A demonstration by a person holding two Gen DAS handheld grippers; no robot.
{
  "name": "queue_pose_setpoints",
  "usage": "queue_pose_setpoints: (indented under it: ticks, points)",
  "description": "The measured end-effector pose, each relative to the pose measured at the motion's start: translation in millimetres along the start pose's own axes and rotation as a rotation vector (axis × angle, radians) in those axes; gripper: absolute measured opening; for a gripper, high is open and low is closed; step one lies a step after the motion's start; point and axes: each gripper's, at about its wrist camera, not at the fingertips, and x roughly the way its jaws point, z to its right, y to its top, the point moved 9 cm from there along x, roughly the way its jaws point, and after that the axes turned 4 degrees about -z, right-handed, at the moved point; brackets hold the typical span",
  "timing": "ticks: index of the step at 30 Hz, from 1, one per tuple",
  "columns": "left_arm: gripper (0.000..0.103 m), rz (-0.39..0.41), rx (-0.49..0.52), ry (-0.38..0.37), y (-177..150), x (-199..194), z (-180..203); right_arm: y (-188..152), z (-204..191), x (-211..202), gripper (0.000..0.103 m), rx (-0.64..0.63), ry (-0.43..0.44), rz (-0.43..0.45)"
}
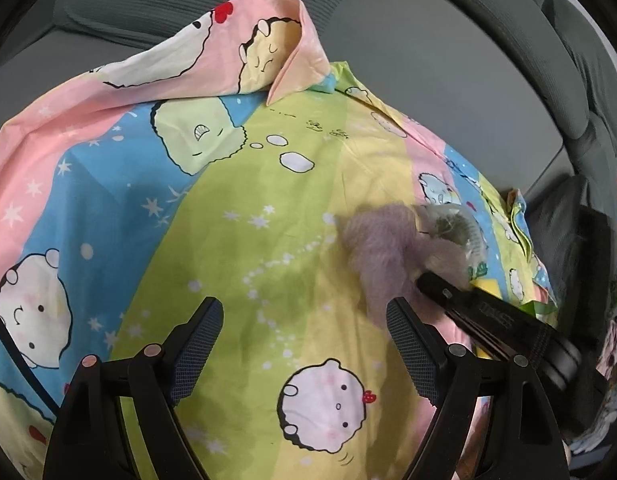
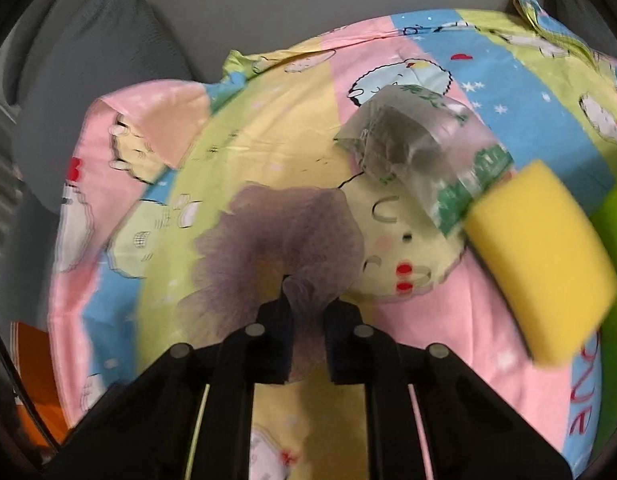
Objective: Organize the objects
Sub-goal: 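Move the right gripper back over the lilac mesh scrubber, then lower the right gripper and grasp the lilac mesh scrubber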
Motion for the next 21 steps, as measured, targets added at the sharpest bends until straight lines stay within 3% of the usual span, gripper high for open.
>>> queue_pose_setpoints:
  ticks: [3,6,8,9,10,12,14,17,21]
  points:
    - [0.084,-0.001,-0.002,-0.002,-0.8,-0.3,0.4,-20.1,-1.3,-21.9,0.013,0.009,0.031,-0.025]
    - [0.084,-0.01,-0.003,-0.003,-2.8,1.4,0.9,-39.6,-5.6,-25.7,0.017,-0.051,0.004,-0.098]
    - [0.084,-0.019,-0.003,-0.003,-4.5,3.8,2.4,-46.9,-4.6,-23.5,0.028,-0.094,-0.037,-0.138]
    - [0.084,-0.025,-0.002,-0.003,-5.6,5.4,3.5,-48.6,-1.3,-23.4,0.041,-0.094,-0.067,-0.146]
    - [0.084,-0.031,0.0,-0.002,-6.5,7.1,4.4,-47.7,1.4,-25.2,0.053,-0.089,-0.084,-0.135]
    - [0.084,-0.045,0.011,0.003,-8.5,10.2,6.4,-42.8,5.9,-32.5,0.064,-0.081,-0.1,-0.101]
    - [0.084,-0.057,0.02,0.012,-9.7,13.4,7.8,-38.0,8.4,-41.4,0.064,-0.071,-0.093,-0.07]
    - [0.084,-0.08,0.029,0.005,-13.1,17.6,11.9,-30.9,12.7,-53.9,0.074,-0.037,-0.069,-0.022]
    - [0.084,-0.115,0.062,-0.007,-21.2,25.5,23.8,-23.7,19.5,-66.8,0.074,0.043,0.0,0.049]
